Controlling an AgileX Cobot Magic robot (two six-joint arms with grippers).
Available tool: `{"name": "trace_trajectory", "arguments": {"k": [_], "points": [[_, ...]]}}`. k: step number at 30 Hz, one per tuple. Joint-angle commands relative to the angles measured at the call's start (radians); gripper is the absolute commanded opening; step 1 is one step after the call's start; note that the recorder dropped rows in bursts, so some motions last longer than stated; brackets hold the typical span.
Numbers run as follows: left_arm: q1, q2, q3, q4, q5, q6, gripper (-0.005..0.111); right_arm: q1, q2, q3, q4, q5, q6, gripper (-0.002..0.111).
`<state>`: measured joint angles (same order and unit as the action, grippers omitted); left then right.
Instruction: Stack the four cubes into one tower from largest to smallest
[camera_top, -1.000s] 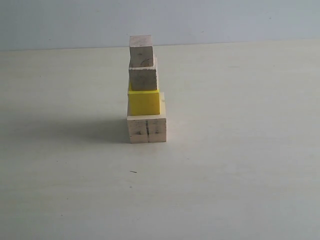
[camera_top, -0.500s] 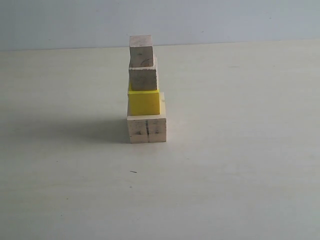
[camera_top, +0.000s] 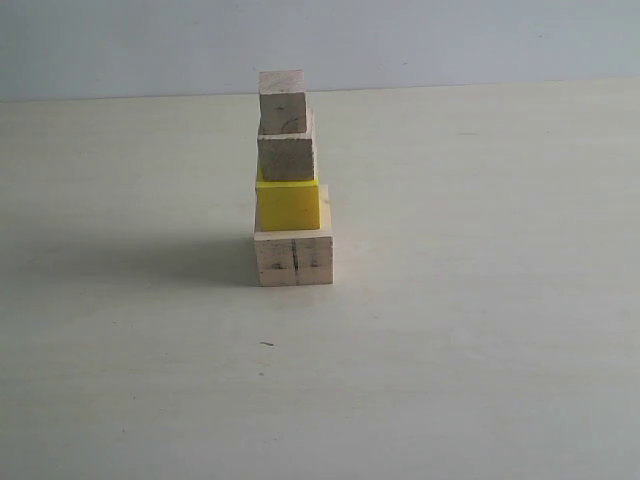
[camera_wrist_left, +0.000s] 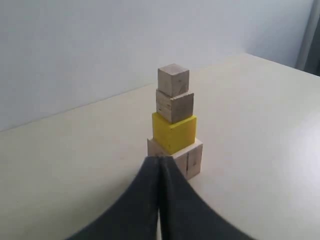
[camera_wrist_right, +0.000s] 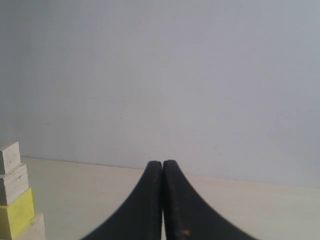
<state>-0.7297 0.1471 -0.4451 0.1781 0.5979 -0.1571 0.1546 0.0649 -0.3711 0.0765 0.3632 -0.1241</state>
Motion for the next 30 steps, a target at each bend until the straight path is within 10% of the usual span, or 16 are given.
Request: {"name": "trace_trajectory", "arguments": {"k": [1,15,30], "points": [[0.099,-0.024,0.003,-0.024,-0.099,-0.008,0.000,0.003,-0.006,0.004,-0.005,-0.012,-0.007,0.000],[0.555,-0.068,0.087,-0.114,-0.297,-0.075,0.000,0.003,-0.006,0.004,-0.002,-0.012,-0.007,0.000],[0.605,-0.098,0.377,-0.110,-0.483,-0.030,0.000,0.003,-0.006,0.004,-0.004,-0.012,-0.007,0.000]]}}
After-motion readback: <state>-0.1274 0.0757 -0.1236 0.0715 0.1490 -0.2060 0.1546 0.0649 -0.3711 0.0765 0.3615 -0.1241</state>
